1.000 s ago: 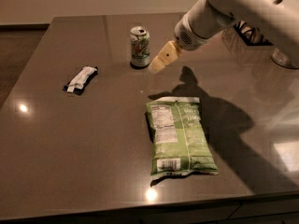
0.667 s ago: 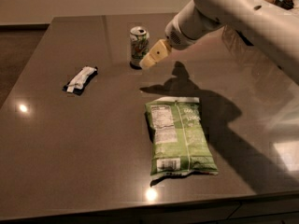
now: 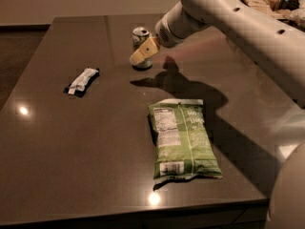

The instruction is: Move 7up can near green jalapeno chip bag

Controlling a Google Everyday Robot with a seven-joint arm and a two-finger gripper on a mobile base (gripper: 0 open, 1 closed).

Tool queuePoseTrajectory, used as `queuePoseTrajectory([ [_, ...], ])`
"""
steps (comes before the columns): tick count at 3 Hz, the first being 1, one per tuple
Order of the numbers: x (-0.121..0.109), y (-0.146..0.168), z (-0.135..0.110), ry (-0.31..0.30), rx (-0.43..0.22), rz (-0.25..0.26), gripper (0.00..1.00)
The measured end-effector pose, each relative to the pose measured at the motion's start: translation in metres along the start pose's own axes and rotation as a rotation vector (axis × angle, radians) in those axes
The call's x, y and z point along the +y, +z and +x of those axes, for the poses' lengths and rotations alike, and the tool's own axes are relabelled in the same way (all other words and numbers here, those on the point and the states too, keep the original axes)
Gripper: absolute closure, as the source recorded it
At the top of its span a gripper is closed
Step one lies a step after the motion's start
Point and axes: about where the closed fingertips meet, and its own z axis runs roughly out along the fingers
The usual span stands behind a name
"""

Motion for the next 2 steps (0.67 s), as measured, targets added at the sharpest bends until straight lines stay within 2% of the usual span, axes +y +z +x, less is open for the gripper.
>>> queuePoseTrajectory([
  [1,0.003,0.011,-0.014,-0.011,-0.012,-0.018,0.00],
  [2,0.007,0.020,-0.024,-0.026,-0.014,-0.037,0.15],
])
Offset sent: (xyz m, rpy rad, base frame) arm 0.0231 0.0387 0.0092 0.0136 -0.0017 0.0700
